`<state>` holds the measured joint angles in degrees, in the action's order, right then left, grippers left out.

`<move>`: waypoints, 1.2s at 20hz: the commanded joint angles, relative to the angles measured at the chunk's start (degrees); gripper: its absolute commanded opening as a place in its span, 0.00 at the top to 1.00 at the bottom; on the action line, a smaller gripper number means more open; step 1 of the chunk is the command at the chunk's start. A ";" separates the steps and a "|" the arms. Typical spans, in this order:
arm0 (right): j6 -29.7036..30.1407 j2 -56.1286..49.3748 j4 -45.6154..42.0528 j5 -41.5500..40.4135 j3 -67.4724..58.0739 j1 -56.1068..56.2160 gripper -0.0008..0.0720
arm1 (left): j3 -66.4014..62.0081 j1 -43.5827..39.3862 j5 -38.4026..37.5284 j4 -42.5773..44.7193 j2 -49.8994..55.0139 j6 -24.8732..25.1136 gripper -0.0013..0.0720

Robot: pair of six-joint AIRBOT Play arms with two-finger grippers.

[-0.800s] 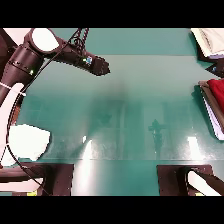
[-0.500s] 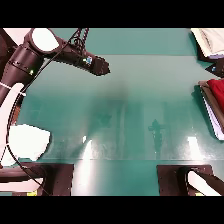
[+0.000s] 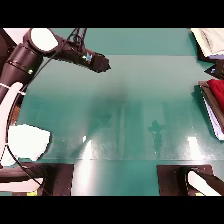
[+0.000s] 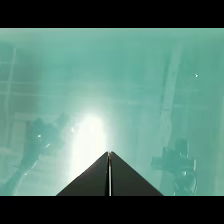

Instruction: Fold the shirts.

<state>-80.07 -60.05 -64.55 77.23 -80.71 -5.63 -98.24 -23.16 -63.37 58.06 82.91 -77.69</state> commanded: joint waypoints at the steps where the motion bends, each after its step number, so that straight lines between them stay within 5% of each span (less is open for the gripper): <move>1: 0.00 -0.04 -0.04 0.61 -0.07 0.04 0.96 | -2.86 3.39 -11.30 3.78 -3.06 -0.74 0.96; 6: 0.02 -0.04 -0.02 1.40 0.00 0.04 0.96 | 0.72 7.69 -27.32 34.91 -17.86 -7.54 0.96; 9: 0.04 -0.04 0.00 1.38 0.00 0.04 0.96 | 12.26 11.93 -31.32 42.10 -25.40 -10.67 0.95; 10: 0.09 -0.04 0.00 1.42 0.00 0.04 0.96 | 17.31 13.51 -32.17 42.53 -27.15 -11.39 0.66; 11: 0.24 -0.04 -0.02 1.44 0.00 0.04 0.96 | 22.18 14.78 -32.59 43.08 -28.41 -12.63 0.20; 12: 0.57 -0.04 0.00 1.49 0.02 0.04 0.96 | 27.08 15.82 -32.76 44.98 -29.18 -14.32 0.06; 18: 0.66 -0.04 0.00 1.46 0.04 0.04 0.96 | 53.53 22.88 -26.64 50.34 -29.64 -19.26 0.06; 23: 0.66 -0.07 0.04 1.40 0.04 0.04 0.96 | 61.72 25.33 -19.93 49.03 -29.64 -21.99 0.06; 24: 0.66 -0.04 0.02 1.42 0.04 0.04 0.96 | 61.70 25.33 -19.21 48.96 -29.64 -21.97 0.24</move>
<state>-79.42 -60.05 -64.58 78.65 -80.68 -5.63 -40.05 1.19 -86.06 107.13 53.36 -98.32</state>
